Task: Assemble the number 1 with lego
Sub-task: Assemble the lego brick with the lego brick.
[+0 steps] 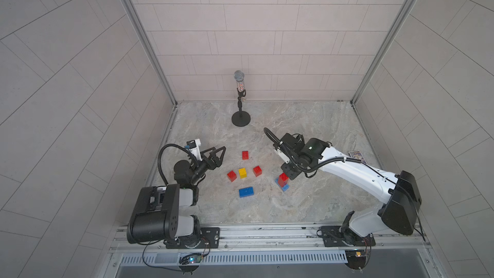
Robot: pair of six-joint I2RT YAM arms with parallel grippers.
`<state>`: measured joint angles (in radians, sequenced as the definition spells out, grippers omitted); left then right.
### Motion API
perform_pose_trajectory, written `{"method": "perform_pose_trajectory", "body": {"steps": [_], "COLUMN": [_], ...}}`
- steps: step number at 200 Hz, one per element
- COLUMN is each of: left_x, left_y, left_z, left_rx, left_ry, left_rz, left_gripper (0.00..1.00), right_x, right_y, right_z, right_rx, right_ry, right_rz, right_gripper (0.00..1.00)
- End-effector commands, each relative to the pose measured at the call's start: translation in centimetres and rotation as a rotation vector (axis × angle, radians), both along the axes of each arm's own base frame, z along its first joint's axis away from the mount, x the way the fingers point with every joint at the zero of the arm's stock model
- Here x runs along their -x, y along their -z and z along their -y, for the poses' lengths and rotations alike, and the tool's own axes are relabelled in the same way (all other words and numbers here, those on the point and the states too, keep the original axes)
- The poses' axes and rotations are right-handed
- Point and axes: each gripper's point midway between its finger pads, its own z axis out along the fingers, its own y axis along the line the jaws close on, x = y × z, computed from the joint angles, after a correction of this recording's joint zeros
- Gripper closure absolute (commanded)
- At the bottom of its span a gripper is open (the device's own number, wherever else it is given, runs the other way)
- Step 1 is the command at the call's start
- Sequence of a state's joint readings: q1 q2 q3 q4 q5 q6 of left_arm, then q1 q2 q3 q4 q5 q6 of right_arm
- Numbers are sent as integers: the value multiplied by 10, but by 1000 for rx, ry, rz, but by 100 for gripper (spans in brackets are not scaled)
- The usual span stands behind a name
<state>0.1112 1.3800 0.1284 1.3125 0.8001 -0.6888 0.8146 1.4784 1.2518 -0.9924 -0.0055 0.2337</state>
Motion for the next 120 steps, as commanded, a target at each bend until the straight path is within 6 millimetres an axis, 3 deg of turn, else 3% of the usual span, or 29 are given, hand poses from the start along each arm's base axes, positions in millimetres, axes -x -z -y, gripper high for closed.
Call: {"method": "perform_pose_trajectory", "body": {"steps": [1, 50, 120], "left_x": [1, 1, 2], "left_y": [-14, -13, -14], "left_z": [-1, -1, -1], "left_rx": [-2, -4, -3], "left_ry": [4, 2, 2], "left_rz": [58, 58, 59], "left_gripper": [0, 0, 0], "right_x": [9, 10, 10], "right_y": [-4, -6, 10], "right_z": [2, -4, -3], "right_rx": [18, 39, 70], "right_ry": [22, 8, 3], "right_rz": [8, 31, 8], "right_gripper": [82, 81, 81]}}
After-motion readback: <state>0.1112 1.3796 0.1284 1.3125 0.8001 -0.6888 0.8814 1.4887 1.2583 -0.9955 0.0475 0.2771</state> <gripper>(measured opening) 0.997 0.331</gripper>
